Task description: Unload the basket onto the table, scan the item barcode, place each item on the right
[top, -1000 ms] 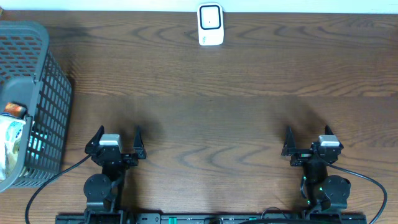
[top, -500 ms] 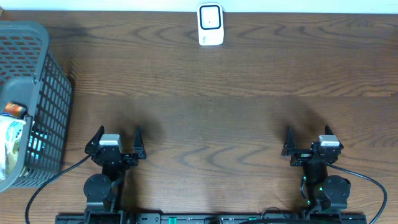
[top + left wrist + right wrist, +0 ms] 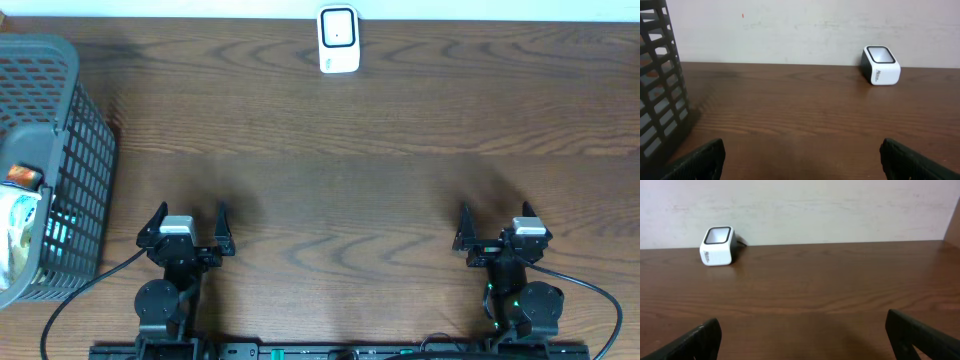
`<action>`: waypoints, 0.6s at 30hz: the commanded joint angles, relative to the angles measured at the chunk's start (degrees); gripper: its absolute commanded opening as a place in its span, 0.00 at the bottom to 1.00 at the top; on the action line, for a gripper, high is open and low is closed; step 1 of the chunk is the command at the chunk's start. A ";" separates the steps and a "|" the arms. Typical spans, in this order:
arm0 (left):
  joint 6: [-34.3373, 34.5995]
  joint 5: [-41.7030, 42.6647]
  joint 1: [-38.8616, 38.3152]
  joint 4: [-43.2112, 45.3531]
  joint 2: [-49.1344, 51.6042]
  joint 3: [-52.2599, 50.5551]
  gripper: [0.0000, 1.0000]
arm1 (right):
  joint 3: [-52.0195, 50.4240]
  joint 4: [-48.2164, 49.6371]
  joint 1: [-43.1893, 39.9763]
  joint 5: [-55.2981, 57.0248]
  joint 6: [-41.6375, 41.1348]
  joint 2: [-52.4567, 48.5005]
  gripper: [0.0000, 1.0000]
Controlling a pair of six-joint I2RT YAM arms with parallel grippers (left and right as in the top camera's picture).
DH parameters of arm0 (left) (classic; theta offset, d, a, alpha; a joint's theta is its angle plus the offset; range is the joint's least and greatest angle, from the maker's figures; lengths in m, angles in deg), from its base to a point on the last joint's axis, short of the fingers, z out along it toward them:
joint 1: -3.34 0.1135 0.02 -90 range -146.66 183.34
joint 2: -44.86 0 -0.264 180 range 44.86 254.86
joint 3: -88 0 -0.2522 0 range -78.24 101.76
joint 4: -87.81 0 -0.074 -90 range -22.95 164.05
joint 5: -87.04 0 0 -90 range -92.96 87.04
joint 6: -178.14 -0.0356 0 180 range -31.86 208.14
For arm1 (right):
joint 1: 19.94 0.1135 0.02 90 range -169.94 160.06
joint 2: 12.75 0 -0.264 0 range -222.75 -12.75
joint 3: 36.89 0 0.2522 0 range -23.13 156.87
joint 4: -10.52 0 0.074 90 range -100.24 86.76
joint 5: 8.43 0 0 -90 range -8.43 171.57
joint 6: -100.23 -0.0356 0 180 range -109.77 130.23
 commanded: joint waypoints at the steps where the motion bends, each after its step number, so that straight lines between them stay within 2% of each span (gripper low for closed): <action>1: -0.02 0.74 0.24 -2.51 -0.39 -0.61 0.98 | -0.24 -0.09 0.11 0.87 -0.59 0.46 0.99; 5: -0.04 0.74 0.24 -2.51 -0.39 -0.61 0.98 | -0.24 -0.09 0.11 0.87 -0.59 0.46 0.99; 8: -2.62 -0.92 0.24 -2.34 -0.39 -0.61 0.98 | -0.24 -0.09 0.11 0.87 -0.59 0.46 0.99; 13: 6.01 7.08 0.24 -1.88 -0.39 -0.57 0.98 | -0.22 -0.09 0.11 0.87 -0.59 0.46 0.99; 16: 6.80 8.72 0.24 -0.24 -0.39 -0.57 0.98 | -0.22 -0.09 0.11 0.87 -0.59 0.46 0.99; 18: 6.80 13.05 0.24 3.50 -0.39 -0.57 0.98 | -0.24 -0.09 0.11 0.87 -0.59 0.46 0.99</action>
